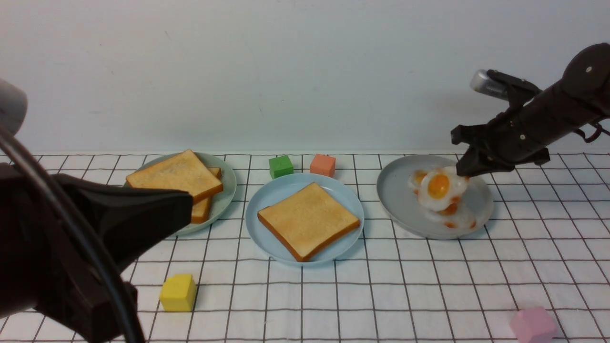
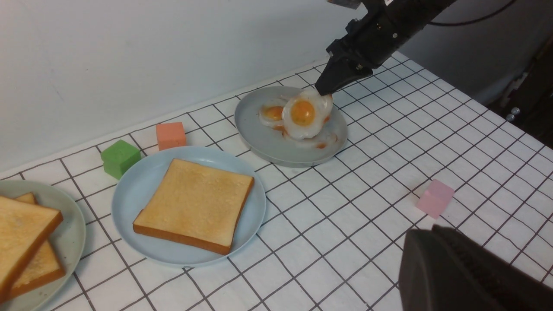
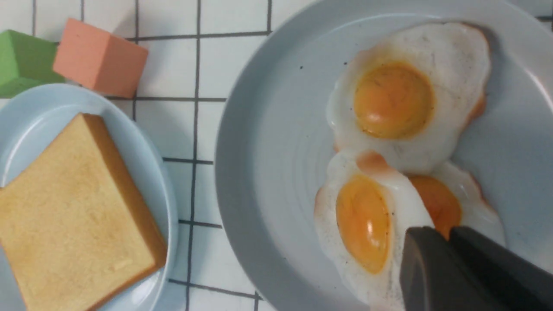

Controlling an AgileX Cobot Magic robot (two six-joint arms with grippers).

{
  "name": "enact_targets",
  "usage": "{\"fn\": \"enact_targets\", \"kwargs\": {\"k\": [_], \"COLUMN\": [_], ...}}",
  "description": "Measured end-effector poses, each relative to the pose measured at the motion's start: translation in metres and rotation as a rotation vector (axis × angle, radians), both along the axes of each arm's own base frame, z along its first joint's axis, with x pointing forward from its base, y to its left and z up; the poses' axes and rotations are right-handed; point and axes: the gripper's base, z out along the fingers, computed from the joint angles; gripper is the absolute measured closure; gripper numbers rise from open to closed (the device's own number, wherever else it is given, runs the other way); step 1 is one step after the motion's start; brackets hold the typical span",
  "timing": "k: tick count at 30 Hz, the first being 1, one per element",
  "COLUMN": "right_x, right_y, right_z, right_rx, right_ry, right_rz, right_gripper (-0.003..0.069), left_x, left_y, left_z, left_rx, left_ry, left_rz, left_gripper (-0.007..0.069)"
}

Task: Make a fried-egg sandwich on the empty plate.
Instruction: Use the right arm to place the fried egg on the slice of bread in the middle

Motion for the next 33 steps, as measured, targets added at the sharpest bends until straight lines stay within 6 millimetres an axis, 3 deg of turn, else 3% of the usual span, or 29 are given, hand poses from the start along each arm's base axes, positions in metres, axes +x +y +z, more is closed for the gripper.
{"fn": "enact_targets", "kwargs": {"k": [5, 6, 8, 11, 15, 18, 20, 27, 33], "right_x": [-0.013, -0.019, -0.023, -0.032, -0.035, -0.031, -0.024, -0.008, -0.004], "right_y": [0.007, 0.017, 0.026, 0.068, 0.119, 0.139, 0.153, 0.160, 0.159], "right_z": [0.030, 0.042, 0.048, 0.053, 0.035, 0.017, -0.007, -0.044, -0.057], "right_rx": [0.058, 0.120, 0.167, 0.274, 0.329, 0.346, 0.379, 0.436, 0.431], "right_ry": [-0.032, -0.043, -0.048, -0.048, -0.017, -0.001, 0.019, 0.036, 0.054], "right_rz": [0.048, 0.092, 0.130, 0.253, 0.328, 0.321, 0.283, 0.193, 0.157], "right_gripper": [0.0608, 0.0608, 0.0608, 0.0608, 0.0608, 0.0608, 0.0608, 0.0608, 0.0589], "left_x": [0.000, 0.001, 0.001, 0.001, 0.001, 0.001, 0.002, 0.002, 0.002], "left_y": [0.000, 0.001, 0.001, 0.001, 0.002, 0.002, 0.002, 0.002, 0.002], "left_z": [0.000, 0.000, 0.000, 0.000, 0.000, 0.000, 0.000, 0.000, 0.000], "left_rx": [0.011, 0.019, 0.026, 0.037, 0.040, 0.040, 0.040, 0.041, 0.041], "left_ry": [-0.010, -0.017, -0.024, -0.034, -0.037, -0.037, -0.037, -0.038, -0.038], "left_rz": [0.002, 0.004, 0.006, 0.008, 0.009, 0.009, 0.009, 0.009, 0.009], "left_gripper": [0.0634, 0.0634, 0.0634, 0.0634, 0.0634, 0.0634, 0.0634, 0.0630, 0.0627]}}
